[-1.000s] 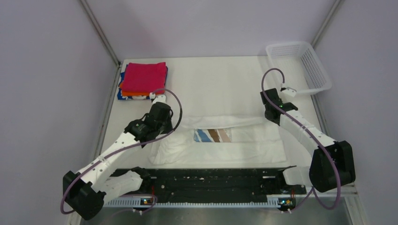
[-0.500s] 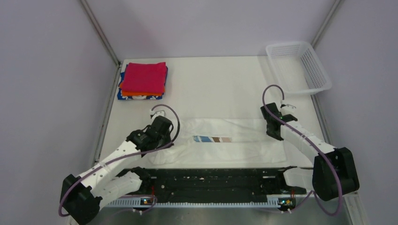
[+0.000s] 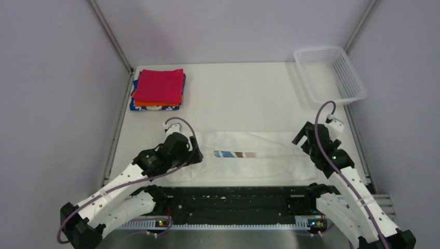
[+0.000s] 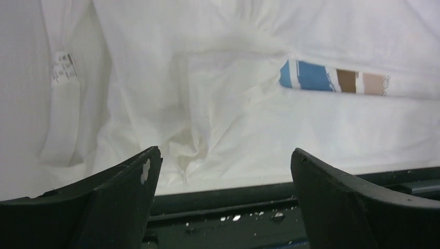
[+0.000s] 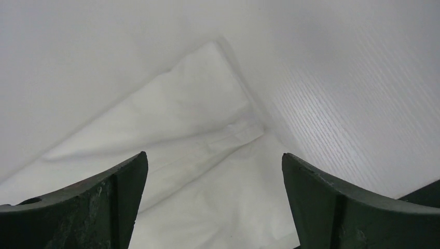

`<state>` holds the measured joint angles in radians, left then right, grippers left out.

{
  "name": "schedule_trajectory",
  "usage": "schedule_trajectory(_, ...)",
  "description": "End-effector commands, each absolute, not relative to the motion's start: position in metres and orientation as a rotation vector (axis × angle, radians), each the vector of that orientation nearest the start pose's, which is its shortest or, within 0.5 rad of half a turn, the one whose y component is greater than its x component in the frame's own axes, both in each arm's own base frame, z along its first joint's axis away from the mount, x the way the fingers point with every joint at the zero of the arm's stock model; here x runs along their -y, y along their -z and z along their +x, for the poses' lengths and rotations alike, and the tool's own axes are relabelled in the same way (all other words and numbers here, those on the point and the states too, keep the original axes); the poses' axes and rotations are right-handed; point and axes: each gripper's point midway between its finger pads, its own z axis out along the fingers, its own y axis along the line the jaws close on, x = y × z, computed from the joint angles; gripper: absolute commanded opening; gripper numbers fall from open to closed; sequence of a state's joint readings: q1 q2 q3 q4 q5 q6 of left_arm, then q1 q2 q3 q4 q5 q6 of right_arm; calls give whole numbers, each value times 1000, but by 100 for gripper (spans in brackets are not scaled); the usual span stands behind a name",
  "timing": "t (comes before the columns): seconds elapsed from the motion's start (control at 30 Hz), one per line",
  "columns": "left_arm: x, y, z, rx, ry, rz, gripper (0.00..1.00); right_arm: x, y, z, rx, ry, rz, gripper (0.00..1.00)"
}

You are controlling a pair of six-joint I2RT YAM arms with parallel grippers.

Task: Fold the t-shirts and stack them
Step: Fold the other side of the tshirt into a rectangle

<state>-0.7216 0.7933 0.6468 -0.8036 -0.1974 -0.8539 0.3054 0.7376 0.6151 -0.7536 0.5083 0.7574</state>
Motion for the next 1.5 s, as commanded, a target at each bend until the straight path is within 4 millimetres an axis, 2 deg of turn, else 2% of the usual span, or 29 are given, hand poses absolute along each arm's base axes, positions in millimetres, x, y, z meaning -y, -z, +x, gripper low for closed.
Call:
schedule_trajectory(0.0,153,-128,213,-2333,418,-287,99,-24,-132,227,-2129,-74,622,99)
schedule_trajectory(0.13,155,-107,239,-2355,295,-317,99,-32,-130,228,-2141,-116,591,99)
schedule_trajectory(0.3,185,-83,251,-2450,329,-217,99,-37,-128,231,-2149,-139,562,99)
schedule_trajectory(0.43,214,-66,228,-2619,456,-83,99,-35,-130,231,-2137,-133,562,99)
schedule_trajectory(0.53,231,-55,192,-2706,564,38,99,-35,-131,230,-2133,-129,551,99)
schedule_trajectory(0.6,240,-59,173,-2711,585,113,99,-34,-130,230,-2132,-127,548,99)
schedule_trajectory(0.7,263,-78,152,-2656,678,237,99,-36,-128,231,-2134,-135,545,99)
schedule_trajectory(0.83,291,-90,132,-2614,826,386,99,-38,-125,231,-2141,-149,529,99)
schedule_trajectory(0.97,293,-91,126,-2614,782,434,99,-39,-125,231,-2141,-153,520,99)
schedule_trajectory(1.23,293,-121,121,-2519,854,479,99,-40,-122,232,-2149,-152,515,99)
schedule_trajectory(1.33,287,-111,124,-2573,772,442,99,-41,-122,232,-2153,-154,514,99)
schedule_trajectory(1.47,283,-91,140,-2642,570,335,99,-41,-120,232,-2158,-156,521,99)
